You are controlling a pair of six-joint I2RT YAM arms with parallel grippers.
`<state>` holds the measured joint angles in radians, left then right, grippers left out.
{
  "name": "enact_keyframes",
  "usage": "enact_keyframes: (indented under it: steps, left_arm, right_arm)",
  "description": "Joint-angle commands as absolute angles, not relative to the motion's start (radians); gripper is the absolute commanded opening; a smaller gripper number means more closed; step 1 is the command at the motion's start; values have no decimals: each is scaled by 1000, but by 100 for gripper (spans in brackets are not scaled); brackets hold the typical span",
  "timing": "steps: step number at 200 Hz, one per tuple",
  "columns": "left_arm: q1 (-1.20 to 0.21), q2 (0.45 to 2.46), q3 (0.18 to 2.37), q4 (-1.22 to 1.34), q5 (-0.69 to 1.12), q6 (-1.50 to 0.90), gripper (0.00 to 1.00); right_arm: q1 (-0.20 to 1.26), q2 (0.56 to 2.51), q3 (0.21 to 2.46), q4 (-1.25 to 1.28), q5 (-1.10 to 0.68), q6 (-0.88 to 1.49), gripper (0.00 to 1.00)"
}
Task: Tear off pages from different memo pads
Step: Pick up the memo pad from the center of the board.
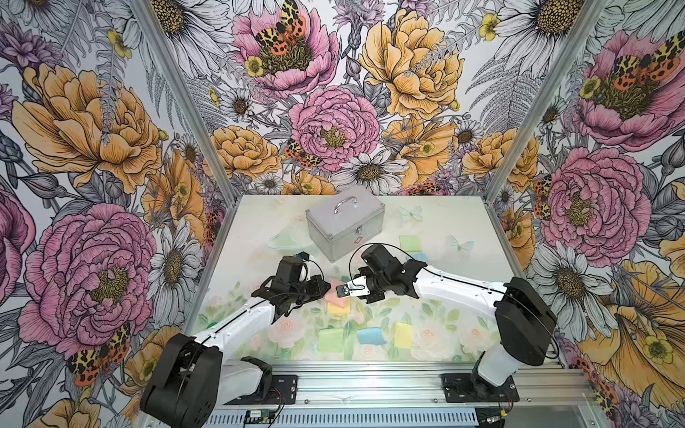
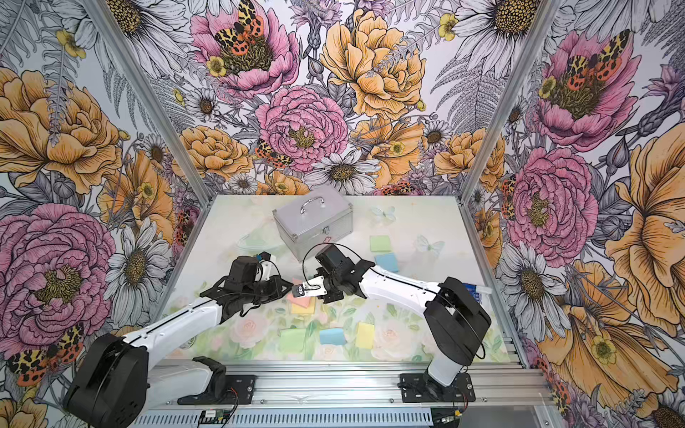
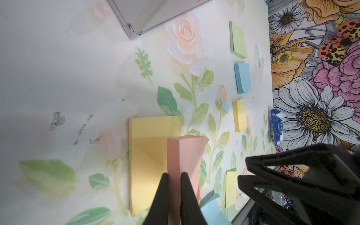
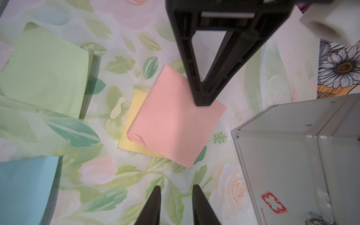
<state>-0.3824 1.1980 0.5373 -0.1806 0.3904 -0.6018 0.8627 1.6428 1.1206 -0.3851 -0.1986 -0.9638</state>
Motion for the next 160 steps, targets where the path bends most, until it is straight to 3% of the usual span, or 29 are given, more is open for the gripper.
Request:
enact_keyframes:
  steps: [1, 160]
  left_arm:
    - [-385, 1174, 563, -205, 422, -596, 0]
    - [-338, 1102, 549, -202, 469, -638, 0]
  right_arm:
    - [892, 1627, 1096, -299, -167, -1000, 30]
    - [991, 1674, 1016, -198, -68, -974, 28]
